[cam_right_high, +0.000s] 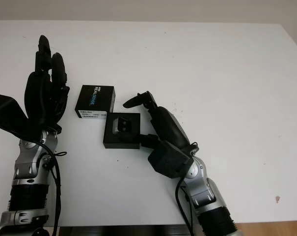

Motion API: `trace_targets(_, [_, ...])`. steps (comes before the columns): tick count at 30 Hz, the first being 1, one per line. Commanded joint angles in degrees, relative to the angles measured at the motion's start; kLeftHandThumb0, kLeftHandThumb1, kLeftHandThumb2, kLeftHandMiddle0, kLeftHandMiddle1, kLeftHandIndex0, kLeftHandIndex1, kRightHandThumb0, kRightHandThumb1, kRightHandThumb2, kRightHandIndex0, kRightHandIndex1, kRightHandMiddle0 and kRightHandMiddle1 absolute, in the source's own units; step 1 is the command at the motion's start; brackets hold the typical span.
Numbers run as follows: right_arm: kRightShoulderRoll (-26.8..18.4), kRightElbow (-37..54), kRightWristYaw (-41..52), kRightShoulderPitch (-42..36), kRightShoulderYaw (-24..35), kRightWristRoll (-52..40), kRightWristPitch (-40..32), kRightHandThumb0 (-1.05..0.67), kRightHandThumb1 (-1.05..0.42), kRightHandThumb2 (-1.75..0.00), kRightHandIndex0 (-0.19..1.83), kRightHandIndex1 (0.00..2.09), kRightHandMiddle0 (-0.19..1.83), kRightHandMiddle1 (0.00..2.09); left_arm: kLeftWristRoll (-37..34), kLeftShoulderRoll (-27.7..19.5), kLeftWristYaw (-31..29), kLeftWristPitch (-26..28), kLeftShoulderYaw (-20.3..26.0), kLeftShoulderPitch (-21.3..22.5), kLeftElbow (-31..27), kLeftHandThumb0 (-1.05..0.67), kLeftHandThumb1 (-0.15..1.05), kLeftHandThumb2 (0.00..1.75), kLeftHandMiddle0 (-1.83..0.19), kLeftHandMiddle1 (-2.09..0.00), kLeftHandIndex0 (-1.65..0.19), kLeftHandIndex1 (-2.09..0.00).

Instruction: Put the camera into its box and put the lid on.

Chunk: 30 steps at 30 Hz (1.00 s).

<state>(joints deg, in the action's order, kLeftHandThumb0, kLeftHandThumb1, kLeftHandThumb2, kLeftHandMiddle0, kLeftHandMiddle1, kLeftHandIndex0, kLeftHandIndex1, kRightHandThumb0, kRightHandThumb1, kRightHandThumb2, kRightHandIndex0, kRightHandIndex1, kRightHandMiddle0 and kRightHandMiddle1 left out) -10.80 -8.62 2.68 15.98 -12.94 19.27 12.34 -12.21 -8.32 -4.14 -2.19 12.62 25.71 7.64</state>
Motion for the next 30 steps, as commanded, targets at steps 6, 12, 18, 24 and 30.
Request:
trace_targets(6, [-0.19, -0.47, 0.36, 0.05, -0.31, 0.41, 0.78, -0.50, -0.92, -0.06, 0.20, 0.13, -0.07, 1.51, -0.12, -0.30, -0.21, -0.22, 0.23, -0.27, -0.51, -0.74, 1.05, 0.50, 0.19, 0.00, 0.19, 0.00])
trace_targets(12, [-2.15, -0.08, 1.40, 0.21, -1.37, 3.26, 2.34, -0.55, -0.92, -0.06, 0.19, 0.14, -0.07, 1.48, -0.13, -0.28, -0.32, -1.00, 0.33, -0.15, -0.13, -0.74, 1.05, 0.50, 0.19, 0.00, 0.19, 0.00])
trace_targets(18, [-4.70, 0.91, 3.21, 0.02, -2.36, 5.34, 4.68, -0.55, -0.91, -0.05, 0.18, 0.15, -0.02, 1.39, -0.03, -0.08, -0.02, -1.19, 0.25, -0.16, -0.19, -0.74, 1.05, 0.49, 0.19, 0.00, 0.19, 0.00])
trace_targets(24, [-5.23, -0.83, 0.42, -0.16, -2.44, 6.72, 9.64, -0.45, -0.91, -0.05, 0.23, 0.20, 0.10, 1.47, 0.14, 0.07, 0.19, -1.19, 0.08, -0.25, -0.42, -0.74, 1.05, 0.51, 0.19, 0.00, 0.19, 0.00])
trace_targets(30, [-6.01, -4.25, -5.43, 0.84, -3.10, 11.69, 14.57, -0.35, -0.96, -0.05, -0.08, 1.06, 0.19, 1.71, 0.21, 0.06, 0.34, -0.92, 0.01, -0.33, -0.61, -0.74, 1.05, 0.51, 0.19, 0.00, 0.19, 0.00])
